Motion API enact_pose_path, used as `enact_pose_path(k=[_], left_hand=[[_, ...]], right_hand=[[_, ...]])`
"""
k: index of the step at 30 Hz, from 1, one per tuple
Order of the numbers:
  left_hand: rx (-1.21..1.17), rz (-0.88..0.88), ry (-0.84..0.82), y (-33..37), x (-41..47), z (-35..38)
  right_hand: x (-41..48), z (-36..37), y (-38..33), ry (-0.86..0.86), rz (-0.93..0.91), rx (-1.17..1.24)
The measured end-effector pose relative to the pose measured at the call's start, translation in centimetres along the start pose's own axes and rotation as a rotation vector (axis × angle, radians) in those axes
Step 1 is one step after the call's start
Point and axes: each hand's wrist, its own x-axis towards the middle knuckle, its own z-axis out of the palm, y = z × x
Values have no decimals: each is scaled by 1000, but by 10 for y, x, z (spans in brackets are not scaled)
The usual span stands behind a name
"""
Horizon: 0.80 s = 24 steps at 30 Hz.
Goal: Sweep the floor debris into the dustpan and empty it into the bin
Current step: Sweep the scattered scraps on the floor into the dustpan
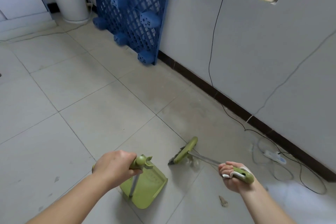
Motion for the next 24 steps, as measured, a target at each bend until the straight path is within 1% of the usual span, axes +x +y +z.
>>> enact_pose_path(k=[5,9,14,21,24], left_hand=[[104,114,-21,33,1,-10],[125,169,-34,58,3,-12],[164,278,-53,96,8,-11],[236,436,-36,153,12,1],[250,473,-44,174,12,7]], right_hand=[[-28,-61,-9,-8,-66,73],[-49,-88,-6,22,-121,138],[-70,-124,-2,66,-157,210],[-103,-182,8,38,-210,358],[-118,-205,14,65,-257,408]])
